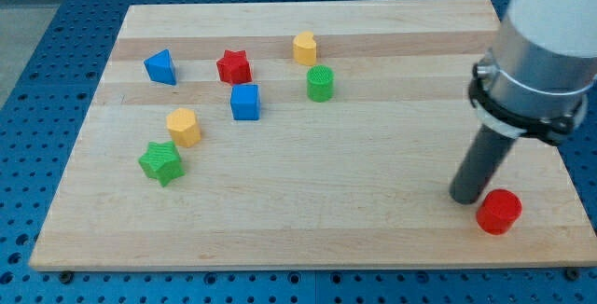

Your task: Place the green circle on the top of the red circle

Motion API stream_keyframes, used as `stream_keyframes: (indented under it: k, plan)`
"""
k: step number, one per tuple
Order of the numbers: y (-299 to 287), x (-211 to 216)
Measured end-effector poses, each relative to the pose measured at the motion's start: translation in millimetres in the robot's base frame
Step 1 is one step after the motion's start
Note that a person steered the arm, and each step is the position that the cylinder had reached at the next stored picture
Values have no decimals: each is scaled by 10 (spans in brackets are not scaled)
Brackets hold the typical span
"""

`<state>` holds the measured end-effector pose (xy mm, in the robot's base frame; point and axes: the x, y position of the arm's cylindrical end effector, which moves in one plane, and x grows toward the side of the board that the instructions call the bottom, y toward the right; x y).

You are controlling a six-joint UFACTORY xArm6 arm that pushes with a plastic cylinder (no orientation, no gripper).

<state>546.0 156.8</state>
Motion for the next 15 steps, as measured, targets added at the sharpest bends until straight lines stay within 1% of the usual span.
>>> stream_keyframes:
  k: [1, 2, 3, 4, 5, 6, 7, 9, 10, 12, 13, 15]
  plan:
    - [-280, -535]
    - [-248, -1130]
    - [-469, -1737]
    - [-888, -2124]
    - [-1516, -2124]
    - [-1865, -2045]
    - [-1657, -1711]
    - [-1222, -1419]
    - [-987, -1417]
    - [-733, -1476]
    - [-582, -1411]
    - [-198, -1027]
